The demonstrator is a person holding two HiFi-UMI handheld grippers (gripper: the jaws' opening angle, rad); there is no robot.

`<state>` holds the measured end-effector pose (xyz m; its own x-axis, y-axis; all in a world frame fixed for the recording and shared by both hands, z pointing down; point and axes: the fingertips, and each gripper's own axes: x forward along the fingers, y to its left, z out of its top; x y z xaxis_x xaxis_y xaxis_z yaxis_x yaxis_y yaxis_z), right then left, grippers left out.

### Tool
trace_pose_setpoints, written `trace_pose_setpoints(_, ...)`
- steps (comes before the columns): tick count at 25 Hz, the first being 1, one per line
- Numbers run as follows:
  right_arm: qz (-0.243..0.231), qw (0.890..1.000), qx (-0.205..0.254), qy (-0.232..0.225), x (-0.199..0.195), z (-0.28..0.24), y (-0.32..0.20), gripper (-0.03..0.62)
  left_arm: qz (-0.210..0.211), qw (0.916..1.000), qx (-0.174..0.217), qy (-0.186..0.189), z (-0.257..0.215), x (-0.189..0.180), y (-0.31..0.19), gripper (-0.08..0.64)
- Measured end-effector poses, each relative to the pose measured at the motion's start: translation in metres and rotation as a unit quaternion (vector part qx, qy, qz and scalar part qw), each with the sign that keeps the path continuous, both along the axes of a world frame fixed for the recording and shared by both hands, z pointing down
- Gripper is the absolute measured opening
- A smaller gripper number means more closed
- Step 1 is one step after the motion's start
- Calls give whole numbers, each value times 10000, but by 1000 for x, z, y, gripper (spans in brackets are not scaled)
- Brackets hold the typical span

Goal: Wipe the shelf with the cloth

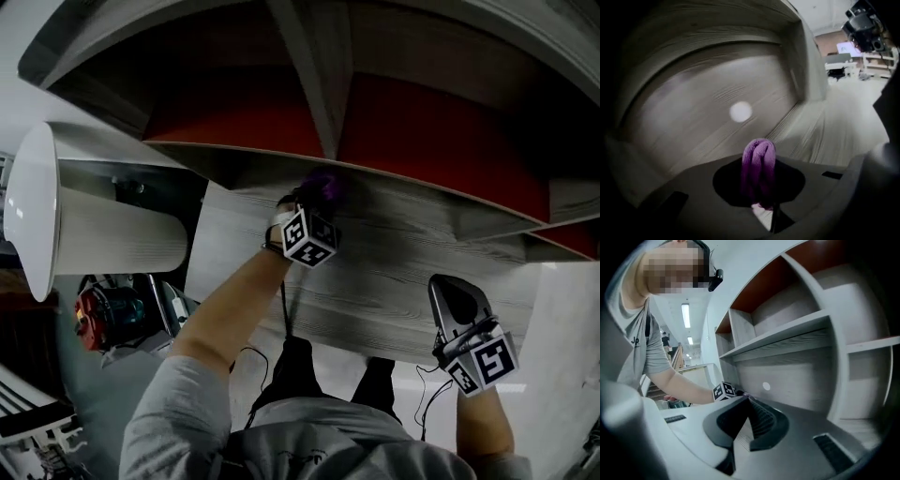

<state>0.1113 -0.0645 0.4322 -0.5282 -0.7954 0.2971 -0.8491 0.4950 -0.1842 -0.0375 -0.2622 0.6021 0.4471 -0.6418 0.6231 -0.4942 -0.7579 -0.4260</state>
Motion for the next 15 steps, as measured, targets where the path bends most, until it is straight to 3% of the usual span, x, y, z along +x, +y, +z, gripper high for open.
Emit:
trace_pose_setpoints(3, -470, 9989, 36, 3, -67, -8, -21, 21, -1073, 9915, 351, -654, -10, -146, -29, 74)
trace_pose_setpoints(6, -844, 9964, 52, 55, -122, -14, -36, 21, -1332, 9801, 639, -1330, 2, -219, -37, 74)
trace_pose_setpoints(10, -1003, 9949, 40, 82, -159, -16, -46, 21, -781, 9712, 1005, -2015, 22, -226, -44, 77)
trace_pose_setpoints(12, -972, 9952, 25, 60, -160, -16, -47, 21, -783, 9760, 726, -1896, 31, -218, -44, 74)
trace_pose_setpoints(15, -778, 9970, 15, -48, -137, -15, -41, 21, -872, 9849, -73, -1496, 42, -185, -31, 74)
